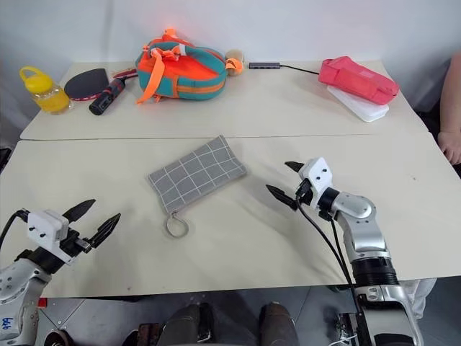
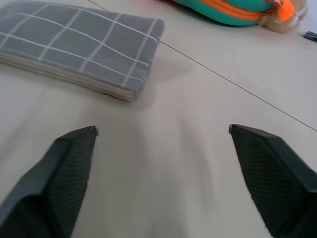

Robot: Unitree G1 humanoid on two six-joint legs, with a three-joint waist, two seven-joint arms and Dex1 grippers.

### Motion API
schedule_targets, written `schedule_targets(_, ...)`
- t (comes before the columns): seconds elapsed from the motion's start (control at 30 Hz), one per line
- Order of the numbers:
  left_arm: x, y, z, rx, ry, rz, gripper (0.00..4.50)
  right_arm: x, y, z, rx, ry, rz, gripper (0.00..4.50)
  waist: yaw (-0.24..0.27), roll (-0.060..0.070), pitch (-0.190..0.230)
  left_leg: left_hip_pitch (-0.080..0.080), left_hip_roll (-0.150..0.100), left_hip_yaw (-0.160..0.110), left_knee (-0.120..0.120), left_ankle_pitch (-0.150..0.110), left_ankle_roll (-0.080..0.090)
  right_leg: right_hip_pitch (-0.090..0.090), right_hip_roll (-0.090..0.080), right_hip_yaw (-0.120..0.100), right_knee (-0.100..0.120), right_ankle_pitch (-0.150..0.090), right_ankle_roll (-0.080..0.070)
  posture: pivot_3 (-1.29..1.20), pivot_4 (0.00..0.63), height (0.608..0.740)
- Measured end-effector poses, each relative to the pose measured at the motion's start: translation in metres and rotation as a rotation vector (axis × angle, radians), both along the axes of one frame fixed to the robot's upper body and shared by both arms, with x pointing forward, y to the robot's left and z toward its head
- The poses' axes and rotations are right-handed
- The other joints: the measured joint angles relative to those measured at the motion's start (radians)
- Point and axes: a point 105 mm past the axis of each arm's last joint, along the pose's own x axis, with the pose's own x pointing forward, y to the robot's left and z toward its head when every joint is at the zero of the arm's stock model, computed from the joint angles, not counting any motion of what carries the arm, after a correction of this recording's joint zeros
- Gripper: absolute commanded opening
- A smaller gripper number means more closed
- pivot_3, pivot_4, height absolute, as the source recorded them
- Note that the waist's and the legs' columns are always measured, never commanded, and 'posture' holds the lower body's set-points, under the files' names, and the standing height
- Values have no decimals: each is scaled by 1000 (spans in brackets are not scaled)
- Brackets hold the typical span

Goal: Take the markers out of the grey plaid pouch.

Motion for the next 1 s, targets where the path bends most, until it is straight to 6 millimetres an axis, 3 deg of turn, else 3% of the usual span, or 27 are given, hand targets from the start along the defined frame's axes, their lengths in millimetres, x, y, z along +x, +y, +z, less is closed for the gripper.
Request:
schedule_targets(0.03,0,0,0,1,1,-3,3618,0,0,1,0,-2,1,3197,0,0,0,0,0,0,0,0,0,0,0,0,0,0,0,0,150,740)
schedule_targets(0.4,3,-17,11,-1,-33,-55,3618,0,1,2,-2,-5,6,3197,-4,0,0,0,0,0,0,0,0,0,0,0,0,0,0,0,150,740)
schedule_targets(0.67,9,-15,14,12,-47,-52,3618,1,1,3,0,-11,-3,3197,-7,0,0,0,0,0,0,0,0,0,0,0,0,0,0,0,150,740)
schedule_targets(0.8,13,-16,9,52,-48,-52,3618,4,17,6,40,-23,8,3197,-17,0,0,0,0,0,0,0,0,0,0,0,1,0,0,0,150,740)
schedule_targets(1.0,29,-27,11,150,-114,-105,3618,15,91,20,96,-77,114,1189,-21,0,0,0,1,1,0,1,-1,-2,1,1,3,0,-1,0,150,740)
